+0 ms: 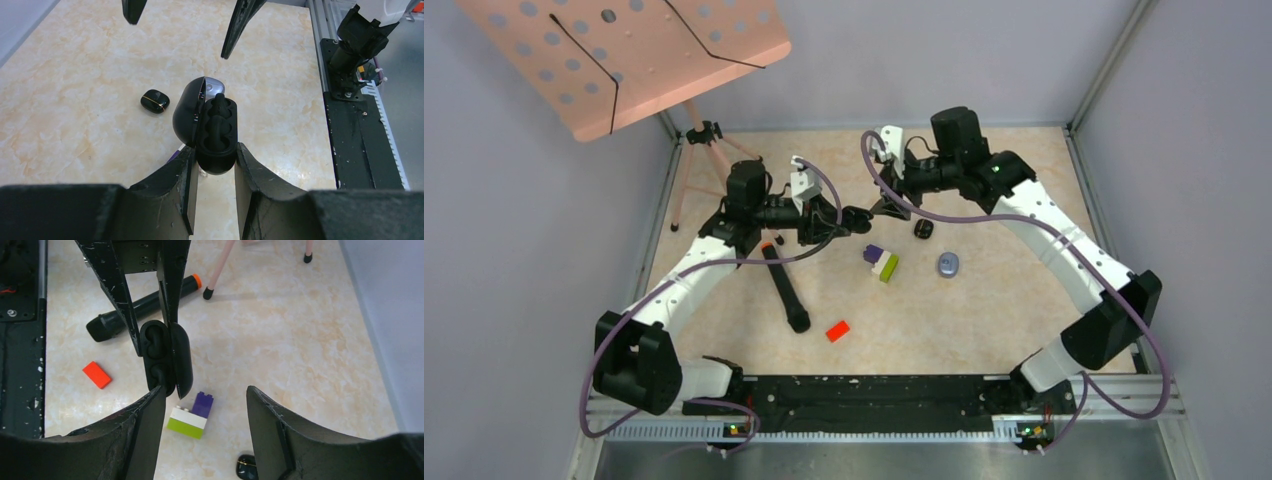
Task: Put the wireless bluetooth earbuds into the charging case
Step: Close the charging case.
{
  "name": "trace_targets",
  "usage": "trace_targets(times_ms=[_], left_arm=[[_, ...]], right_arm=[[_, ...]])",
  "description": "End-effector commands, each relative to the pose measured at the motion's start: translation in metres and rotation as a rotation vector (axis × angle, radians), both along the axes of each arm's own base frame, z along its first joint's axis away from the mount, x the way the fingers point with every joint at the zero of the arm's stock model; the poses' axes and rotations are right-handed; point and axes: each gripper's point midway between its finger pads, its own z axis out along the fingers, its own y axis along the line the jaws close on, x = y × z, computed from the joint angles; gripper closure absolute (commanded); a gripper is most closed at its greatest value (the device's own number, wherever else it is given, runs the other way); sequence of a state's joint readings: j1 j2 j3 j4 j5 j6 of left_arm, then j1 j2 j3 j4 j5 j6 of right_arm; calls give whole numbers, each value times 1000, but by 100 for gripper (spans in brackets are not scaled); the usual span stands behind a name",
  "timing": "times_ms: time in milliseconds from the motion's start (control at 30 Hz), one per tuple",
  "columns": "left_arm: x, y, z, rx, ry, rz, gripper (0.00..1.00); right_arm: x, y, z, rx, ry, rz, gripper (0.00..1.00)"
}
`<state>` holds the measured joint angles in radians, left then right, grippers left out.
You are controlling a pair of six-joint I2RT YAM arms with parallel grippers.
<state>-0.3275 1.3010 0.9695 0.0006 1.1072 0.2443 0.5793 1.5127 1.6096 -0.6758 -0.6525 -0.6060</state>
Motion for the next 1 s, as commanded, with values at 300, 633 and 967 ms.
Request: trace_targets(times_ms=[300,633,967], left_arm=[[2,-4,22,-22,-89,-38,100],[2,-4,21,-23,-79,-36,100],[2,-4,23,-31,-79,-34,100]], right_arm=[[-7,26,8,129,116,79,38],[-3,36,3,139,138,93,36],[2,44,-8,121,140,69,36]])
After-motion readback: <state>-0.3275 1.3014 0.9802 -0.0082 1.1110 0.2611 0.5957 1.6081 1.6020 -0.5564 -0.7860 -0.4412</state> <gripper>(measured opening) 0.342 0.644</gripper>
